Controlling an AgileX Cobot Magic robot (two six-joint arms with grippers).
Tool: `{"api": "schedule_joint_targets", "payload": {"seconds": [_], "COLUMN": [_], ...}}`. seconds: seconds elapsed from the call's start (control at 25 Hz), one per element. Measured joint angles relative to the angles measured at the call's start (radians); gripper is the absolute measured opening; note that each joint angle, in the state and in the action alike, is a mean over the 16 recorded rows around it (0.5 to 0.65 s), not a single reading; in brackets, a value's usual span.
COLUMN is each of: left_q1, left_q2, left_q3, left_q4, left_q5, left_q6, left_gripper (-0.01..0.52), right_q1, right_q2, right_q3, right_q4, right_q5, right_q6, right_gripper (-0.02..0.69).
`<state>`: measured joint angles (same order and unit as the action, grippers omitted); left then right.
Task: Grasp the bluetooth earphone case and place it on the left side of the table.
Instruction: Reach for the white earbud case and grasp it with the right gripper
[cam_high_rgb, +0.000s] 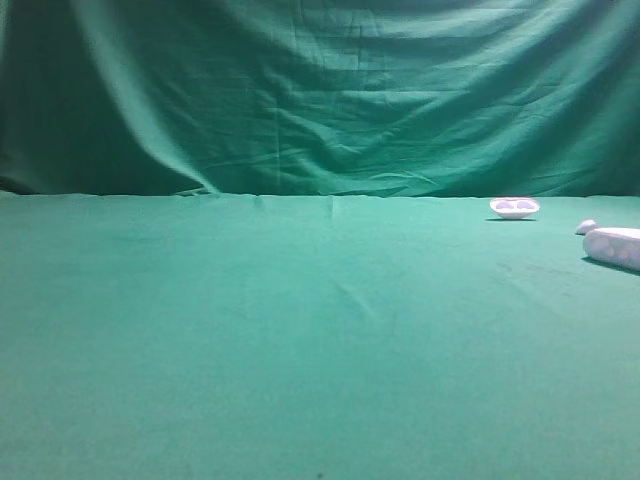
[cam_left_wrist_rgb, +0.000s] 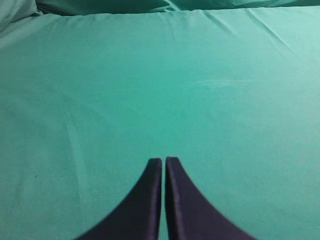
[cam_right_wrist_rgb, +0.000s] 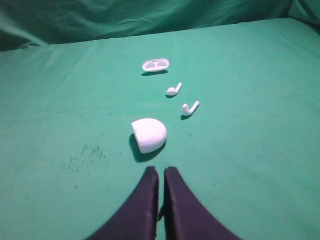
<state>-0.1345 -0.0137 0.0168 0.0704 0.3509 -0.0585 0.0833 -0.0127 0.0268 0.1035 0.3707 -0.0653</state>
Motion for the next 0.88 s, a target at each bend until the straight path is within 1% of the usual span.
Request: {"api": "schedule_joint_targets", "payload": {"seconds": [0.6,0.76,0.88], "left_q1": [0.000,0.000,0.000], "left_q2": [0.000,0.000,0.000], "left_q3": [0.000,0.000,0.000], "left_q4": [0.000,0.000,0.000], "left_q5": [0.000,0.000,0.000], "left_q6": [0.000,0.000,0.000], "left_gripper": [0.000,0.000,0.000], "right_q1": [0.000,0.000,0.000], "right_q2": [0.000,0.000,0.000], "right_q3": [0.000,0.001,0.001], "right_q4": [-0.001,0.026,0.057], "right_q5": [-0.008,-0.068,-0.168], "right_q6": [-0.004,-0.010,-0.015], "right_gripper": [0.000,0.000,0.000]}}
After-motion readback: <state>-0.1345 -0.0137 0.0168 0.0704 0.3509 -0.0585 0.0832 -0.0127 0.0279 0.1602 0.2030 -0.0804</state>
